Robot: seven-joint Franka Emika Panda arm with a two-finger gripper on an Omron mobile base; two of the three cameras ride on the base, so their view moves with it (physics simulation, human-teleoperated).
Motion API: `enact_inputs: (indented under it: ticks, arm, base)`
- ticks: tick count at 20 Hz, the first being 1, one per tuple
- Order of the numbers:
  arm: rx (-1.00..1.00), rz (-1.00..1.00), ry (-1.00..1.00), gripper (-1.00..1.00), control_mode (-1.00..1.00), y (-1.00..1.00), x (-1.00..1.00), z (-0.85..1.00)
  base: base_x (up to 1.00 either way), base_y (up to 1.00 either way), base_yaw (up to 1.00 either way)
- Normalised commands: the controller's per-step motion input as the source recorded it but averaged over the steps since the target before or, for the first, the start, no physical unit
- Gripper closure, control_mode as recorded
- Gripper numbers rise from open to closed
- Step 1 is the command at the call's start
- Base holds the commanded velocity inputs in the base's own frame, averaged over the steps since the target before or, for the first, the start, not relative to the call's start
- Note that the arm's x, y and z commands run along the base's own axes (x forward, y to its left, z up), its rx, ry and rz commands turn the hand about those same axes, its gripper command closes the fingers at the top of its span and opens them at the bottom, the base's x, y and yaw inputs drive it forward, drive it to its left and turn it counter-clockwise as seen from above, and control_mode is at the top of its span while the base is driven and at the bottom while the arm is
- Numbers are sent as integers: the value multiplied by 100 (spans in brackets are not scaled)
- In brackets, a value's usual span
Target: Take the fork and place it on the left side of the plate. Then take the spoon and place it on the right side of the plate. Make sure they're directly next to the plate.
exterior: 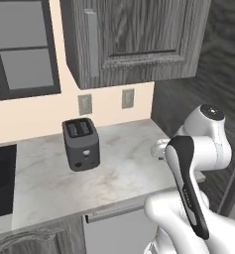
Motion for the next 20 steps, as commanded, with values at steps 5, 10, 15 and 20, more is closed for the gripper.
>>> enact_inputs:
  ticks: [5,10,15,20]
  arm:
    - [0,0,0,-100,100,0,0,0]
    - [0,0,0,-100,100,0,0,0]
    - [0,0,0,-100,100,0,0,0]
    - [0,0,0,-100,100,0,0,0]
  base:
    - [43,-5,10]
    - [6,-1,1]
    - [0,0,0]
    - [0,0,0]
